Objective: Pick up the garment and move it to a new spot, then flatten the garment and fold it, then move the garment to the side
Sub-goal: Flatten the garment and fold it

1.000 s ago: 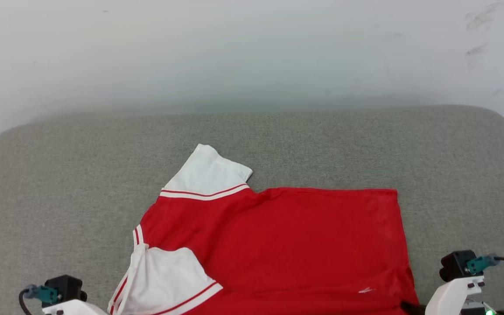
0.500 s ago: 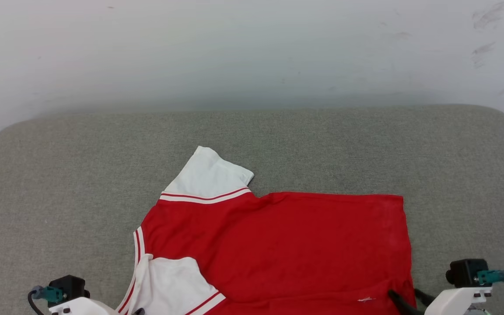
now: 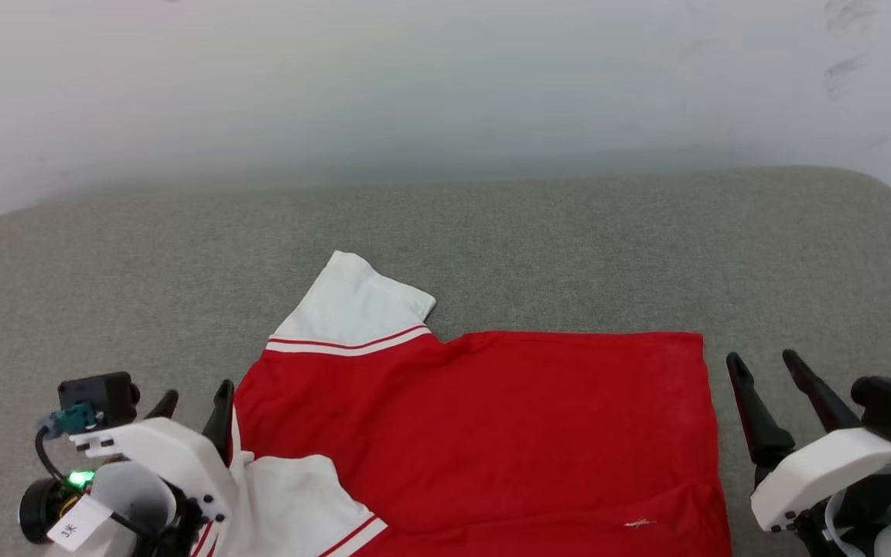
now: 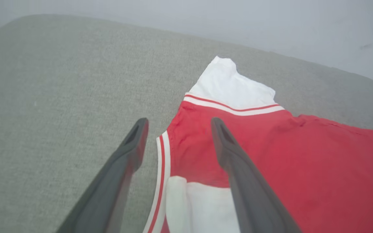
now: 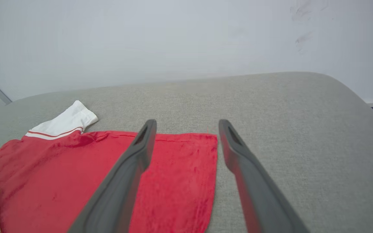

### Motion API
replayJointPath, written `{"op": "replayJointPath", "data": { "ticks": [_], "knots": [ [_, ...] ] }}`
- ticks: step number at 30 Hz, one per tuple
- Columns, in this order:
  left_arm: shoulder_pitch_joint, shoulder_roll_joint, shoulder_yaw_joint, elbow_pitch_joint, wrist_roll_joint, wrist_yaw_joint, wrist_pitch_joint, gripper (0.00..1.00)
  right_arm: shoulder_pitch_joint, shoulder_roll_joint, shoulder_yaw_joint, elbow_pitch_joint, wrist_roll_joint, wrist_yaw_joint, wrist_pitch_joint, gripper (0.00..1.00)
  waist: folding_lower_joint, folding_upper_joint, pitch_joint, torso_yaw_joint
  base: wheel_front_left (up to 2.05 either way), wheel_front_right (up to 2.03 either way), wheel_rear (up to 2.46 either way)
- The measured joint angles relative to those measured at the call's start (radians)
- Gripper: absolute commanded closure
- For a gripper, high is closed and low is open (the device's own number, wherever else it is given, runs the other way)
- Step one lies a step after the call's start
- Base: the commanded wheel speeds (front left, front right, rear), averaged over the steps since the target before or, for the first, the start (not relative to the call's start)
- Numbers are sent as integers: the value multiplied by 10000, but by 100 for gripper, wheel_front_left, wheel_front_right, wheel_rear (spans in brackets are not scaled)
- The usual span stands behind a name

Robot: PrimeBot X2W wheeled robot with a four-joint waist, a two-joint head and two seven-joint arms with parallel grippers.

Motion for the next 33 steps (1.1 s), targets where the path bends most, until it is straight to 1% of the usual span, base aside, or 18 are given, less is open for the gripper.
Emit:
{"op": "replayJointPath", "data": {
  "ticks": [3,8,11,13,16,19,24,25,26,27,28,29,30,33],
  "knots": [
    [-662,-167,-54,334,290,-313,-598,0,-210,86,-63,-261,-359,0,-211,0,0,0,236,-125,0,0,0],
    [-1977,-242,-54,1066,683,-826,-1331,0,-696,211,-84,-589,-577,0,-349,0,1,0,855,-392,0,0,0],
    [-2758,-265,6,1695,673,-1133,-1413,0,-889,291,-90,-665,-669,0,-314,0,3,0,1290,-582,0,0,0],
    [-3250,-236,17,2155,600,-1338,-1241,0,-1024,349,-35,-686,-677,0,-326,0,3,0,1560,-741,0,0,0],
    [-4069,-151,-25,2790,368,-1762,-633,0,-1249,460,33,-602,-677,0,-351,0,3,0,1939,-1014,0,0,0],
    [-4873,19,-161,3384,123,-2196,284,0,-1461,518,163,-470,-669,0,-426,0,3,0,2271,-1312,0,0,0],
    [-6038,249,-384,4357,-234,-2652,2023,0,-1733,614,272,-144,-602,0,-581,0,3,0,2740,-1799,0,0,0],
    [-6038,249,-384,4357,-234,-2652,2023,0,-1733,614,272,-144,-602,0,-581,0,3,0,2740,-1799,0,0,0],
    [-6421,376,-500,4713,-341,-2738,2725,0,-1765,650,339,0,-556,0,-677,0,3,0,2904,-1973,0,0,0],
    [-6596,431,-568,4890,-384,-2792,3076,0,-1789,669,380,65,-525,0,-725,0,2,0,2983,-2058,0,0,0],
    [-6596,431,-568,4890,-384,-2792,3076,0,-1789,669,380,65,-525,0,-725,0,2,0,2983,-2058,0,0,0],
    [-6892,516,-736,5225,-351,-2805,3651,0,-1882,704,420,146,-510,0,-828,0,3,0,3129,-2215,0,0,0],
    [-6892,516,-736,5225,-351,-2805,3651,0,-1882,704,420,146,-510,0,-828,0,3,0,3129,-2215,0,0,0],
    [-7213,596,-978,5607,-332,-2907,4449,0,-1935,736,477,320,-430,0,-951,0,2,0,3346,-2404,0,0,0]
  ]
}}
